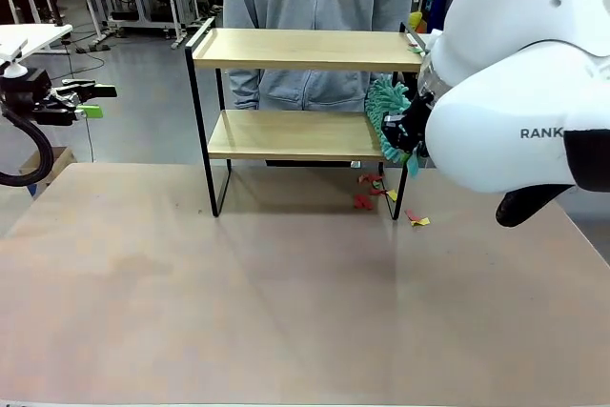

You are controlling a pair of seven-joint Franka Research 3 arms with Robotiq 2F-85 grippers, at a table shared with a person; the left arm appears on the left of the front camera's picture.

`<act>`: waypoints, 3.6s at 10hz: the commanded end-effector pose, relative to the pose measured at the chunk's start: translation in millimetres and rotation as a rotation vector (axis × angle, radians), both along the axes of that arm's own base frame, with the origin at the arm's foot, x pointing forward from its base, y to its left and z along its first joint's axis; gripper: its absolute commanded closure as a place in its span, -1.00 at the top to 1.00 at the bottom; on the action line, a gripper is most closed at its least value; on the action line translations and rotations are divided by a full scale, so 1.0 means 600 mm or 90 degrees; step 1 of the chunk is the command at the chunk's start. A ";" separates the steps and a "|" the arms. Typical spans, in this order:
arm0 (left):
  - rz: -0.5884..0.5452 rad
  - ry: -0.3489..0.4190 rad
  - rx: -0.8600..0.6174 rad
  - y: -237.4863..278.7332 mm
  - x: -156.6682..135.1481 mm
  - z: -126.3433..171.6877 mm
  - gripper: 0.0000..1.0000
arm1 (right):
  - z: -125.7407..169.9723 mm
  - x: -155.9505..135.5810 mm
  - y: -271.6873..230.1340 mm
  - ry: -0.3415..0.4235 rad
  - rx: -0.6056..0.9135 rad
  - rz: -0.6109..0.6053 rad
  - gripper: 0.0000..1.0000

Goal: Clean the shelf.
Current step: Clean the specific section of the Shelf indicated by the human with the Duster, then hand the Duster back to the human.

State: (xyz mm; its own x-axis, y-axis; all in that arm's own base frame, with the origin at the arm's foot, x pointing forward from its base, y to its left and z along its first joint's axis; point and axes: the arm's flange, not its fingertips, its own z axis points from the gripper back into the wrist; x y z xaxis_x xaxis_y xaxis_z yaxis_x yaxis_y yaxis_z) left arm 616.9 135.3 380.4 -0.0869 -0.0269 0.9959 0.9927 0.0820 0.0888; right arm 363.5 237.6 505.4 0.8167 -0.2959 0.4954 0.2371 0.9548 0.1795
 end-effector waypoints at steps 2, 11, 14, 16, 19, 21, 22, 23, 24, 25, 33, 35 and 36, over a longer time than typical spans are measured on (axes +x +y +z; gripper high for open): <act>-0.002 -0.006 0.002 0.000 -0.004 0.002 1.00 | 0.032 -0.026 -0.030 -0.064 0.029 0.065 -0.74; -0.002 -0.006 0.002 0.000 -0.004 0.002 1.00 | 0.069 -0.125 -0.113 0.045 0.059 0.547 -0.74; -0.002 -0.006 0.002 0.000 -0.004 0.002 1.00 | 0.052 -0.149 -0.176 0.145 0.024 0.655 -0.74; -0.002 -0.006 0.002 0.000 -0.004 0.002 1.00 | 0.045 -0.152 -0.241 0.224 0.023 0.690 -0.74; -0.002 -0.006 0.002 0.000 -0.004 0.002 1.00 | 0.043 -0.154 -0.342 0.272 0.030 0.700 -0.74; -0.002 -0.006 0.002 0.000 -0.004 0.002 1.00 | 0.032 -0.152 -0.387 0.285 0.028 0.728 -0.74; -0.002 -0.006 0.002 0.000 -0.004 0.002 1.00 | 0.028 -0.150 -0.398 0.284 0.027 0.738 -0.74; -0.002 -0.006 0.002 0.000 -0.004 0.002 1.00 | 0.025 -0.161 -0.369 0.288 0.030 0.694 -0.74; -0.002 -0.006 0.002 0.000 -0.004 0.002 1.00 | 0.025 -0.161 -0.369 0.288 0.030 0.694 -0.74; -0.002 -0.006 0.002 0.000 -0.004 0.002 1.00 | 0.025 -0.161 -0.369 0.288 0.030 0.694 -0.74; -0.002 -0.006 0.002 0.000 -0.004 0.002 1.00 | 0.025 -0.161 -0.369 0.288 0.030 0.694 -0.74; 0.000 0.000 0.000 0.000 0.000 0.000 1.00 | 0.022 -0.161 -0.372 0.295 0.019 0.709 -0.74; 0.021 -0.008 0.018 -0.038 -0.039 0.023 1.00 | 0.040 -0.109 -0.384 0.242 0.004 0.724 -0.74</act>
